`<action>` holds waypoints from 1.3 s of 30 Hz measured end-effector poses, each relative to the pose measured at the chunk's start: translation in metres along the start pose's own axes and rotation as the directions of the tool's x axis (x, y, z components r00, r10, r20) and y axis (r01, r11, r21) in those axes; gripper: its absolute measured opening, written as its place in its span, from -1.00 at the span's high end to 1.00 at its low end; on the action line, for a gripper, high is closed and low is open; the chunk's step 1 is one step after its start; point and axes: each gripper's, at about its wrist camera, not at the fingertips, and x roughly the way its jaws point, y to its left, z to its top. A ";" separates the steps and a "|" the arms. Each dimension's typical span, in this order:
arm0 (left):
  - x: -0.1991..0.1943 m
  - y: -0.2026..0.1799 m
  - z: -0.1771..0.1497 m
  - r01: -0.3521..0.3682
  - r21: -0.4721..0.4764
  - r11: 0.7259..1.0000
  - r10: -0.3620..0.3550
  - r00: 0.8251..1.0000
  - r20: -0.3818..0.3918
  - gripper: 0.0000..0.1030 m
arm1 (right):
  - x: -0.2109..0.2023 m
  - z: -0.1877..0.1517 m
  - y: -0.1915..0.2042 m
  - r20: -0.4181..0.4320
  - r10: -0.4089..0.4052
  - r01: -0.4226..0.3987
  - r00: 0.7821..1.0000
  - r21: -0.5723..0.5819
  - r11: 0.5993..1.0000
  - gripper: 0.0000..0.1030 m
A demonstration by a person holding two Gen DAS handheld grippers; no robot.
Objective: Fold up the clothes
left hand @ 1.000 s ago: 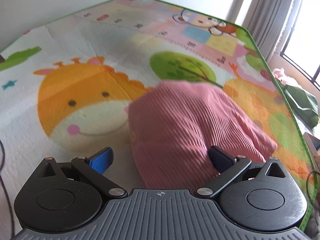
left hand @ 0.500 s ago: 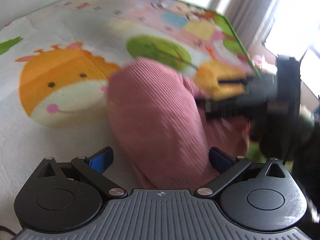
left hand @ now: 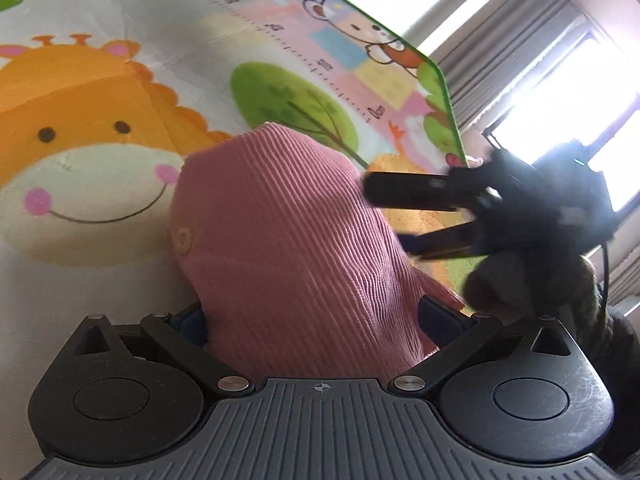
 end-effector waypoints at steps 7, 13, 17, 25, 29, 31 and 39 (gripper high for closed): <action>-0.031 0.021 0.038 0.034 -0.062 0.998 -0.024 0.988 0.156 -1.00 | 0.036 0.033 0.044 -0.057 0.079 -0.081 0.995 -0.035 0.996 -1.00; -0.078 0.069 0.078 -0.255 -0.121 0.959 0.280 0.910 0.306 -1.00 | 0.070 0.072 0.088 0.052 0.156 -0.145 0.986 -0.171 0.975 -1.00; -0.098 0.086 0.066 -0.356 -0.147 0.923 0.384 0.881 0.278 -1.00 | 0.071 0.067 0.093 0.147 0.036 0.013 0.988 -0.316 0.949 -1.00; -0.092 0.059 0.029 -0.340 0.020 0.940 0.328 0.919 0.221 -1.00 | 0.076 0.020 0.079 0.262 -0.293 0.393 0.920 -0.584 0.710 -1.00; -0.086 0.017 0.004 -0.347 0.240 0.907 0.303 0.931 0.205 -1.00 | 0.056 -0.001 0.079 0.296 -0.255 0.390 0.921 -0.651 0.651 -1.00; -0.073 0.000 -0.007 -0.446 0.350 0.824 0.397 0.894 0.207 -1.00 | 0.045 -0.008 0.081 0.296 -0.223 0.368 0.929 -0.668 0.647 -1.00; -0.099 0.050 0.000 -0.717 0.070 0.693 0.689 0.688 0.229 -1.00 | 0.054 -0.040 0.087 0.375 -0.300 0.480 0.877 -0.697 0.533 -1.00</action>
